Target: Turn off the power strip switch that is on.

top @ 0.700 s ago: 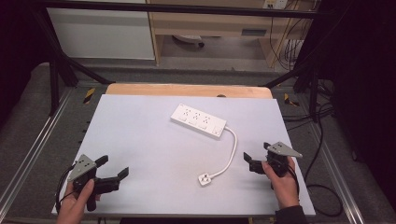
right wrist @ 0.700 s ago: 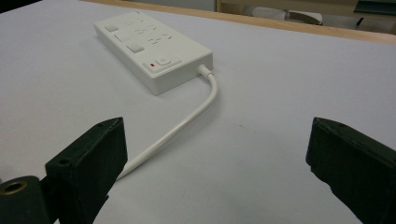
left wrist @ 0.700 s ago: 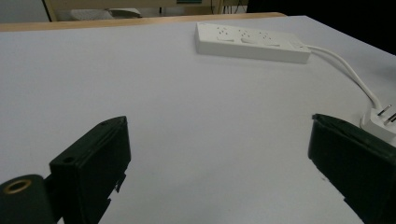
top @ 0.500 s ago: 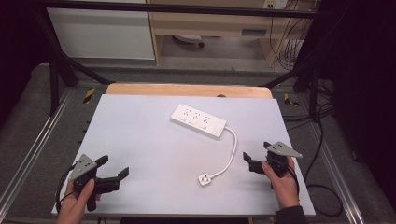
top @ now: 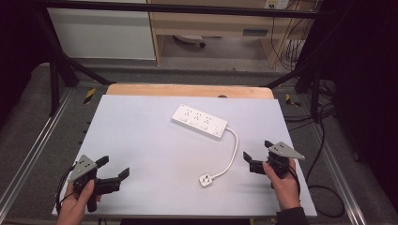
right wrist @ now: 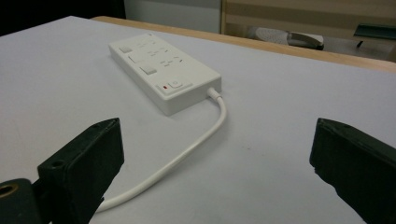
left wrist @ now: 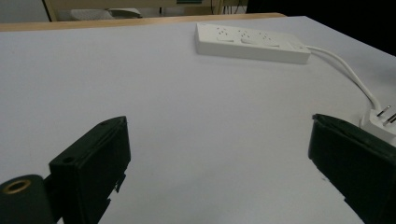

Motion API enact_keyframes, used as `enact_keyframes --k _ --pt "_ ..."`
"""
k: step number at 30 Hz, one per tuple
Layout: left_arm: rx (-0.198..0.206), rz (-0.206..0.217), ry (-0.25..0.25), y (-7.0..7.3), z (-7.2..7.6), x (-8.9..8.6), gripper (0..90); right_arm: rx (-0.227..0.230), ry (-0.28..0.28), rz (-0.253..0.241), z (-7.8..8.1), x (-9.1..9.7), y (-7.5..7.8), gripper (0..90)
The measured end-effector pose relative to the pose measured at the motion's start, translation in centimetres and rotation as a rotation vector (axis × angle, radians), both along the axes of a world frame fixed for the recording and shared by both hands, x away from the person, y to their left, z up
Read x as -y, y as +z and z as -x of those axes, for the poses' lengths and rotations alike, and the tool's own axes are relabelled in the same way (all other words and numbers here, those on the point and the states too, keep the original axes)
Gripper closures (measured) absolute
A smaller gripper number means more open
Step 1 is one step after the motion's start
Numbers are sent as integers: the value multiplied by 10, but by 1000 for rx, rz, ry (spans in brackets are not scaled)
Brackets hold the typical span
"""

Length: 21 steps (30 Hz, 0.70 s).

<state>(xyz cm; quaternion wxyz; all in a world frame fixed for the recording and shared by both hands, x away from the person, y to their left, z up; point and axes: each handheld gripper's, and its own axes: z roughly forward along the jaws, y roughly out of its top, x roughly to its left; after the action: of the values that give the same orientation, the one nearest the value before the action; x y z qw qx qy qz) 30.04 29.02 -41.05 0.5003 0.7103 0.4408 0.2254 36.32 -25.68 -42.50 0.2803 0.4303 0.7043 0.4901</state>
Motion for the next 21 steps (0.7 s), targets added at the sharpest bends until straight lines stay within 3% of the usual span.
enact_keyframes --k 6,12,21 --pt "-1 -3 9 0 0 0 54 14 11 -32 3 -4 5 32" --pt "3 -6 8 0 0 0 54 36 22 -33 6 -10 12 29" --pt "1 -10 5 0 0 0 54 32 19 -59 7 -10 20 21"
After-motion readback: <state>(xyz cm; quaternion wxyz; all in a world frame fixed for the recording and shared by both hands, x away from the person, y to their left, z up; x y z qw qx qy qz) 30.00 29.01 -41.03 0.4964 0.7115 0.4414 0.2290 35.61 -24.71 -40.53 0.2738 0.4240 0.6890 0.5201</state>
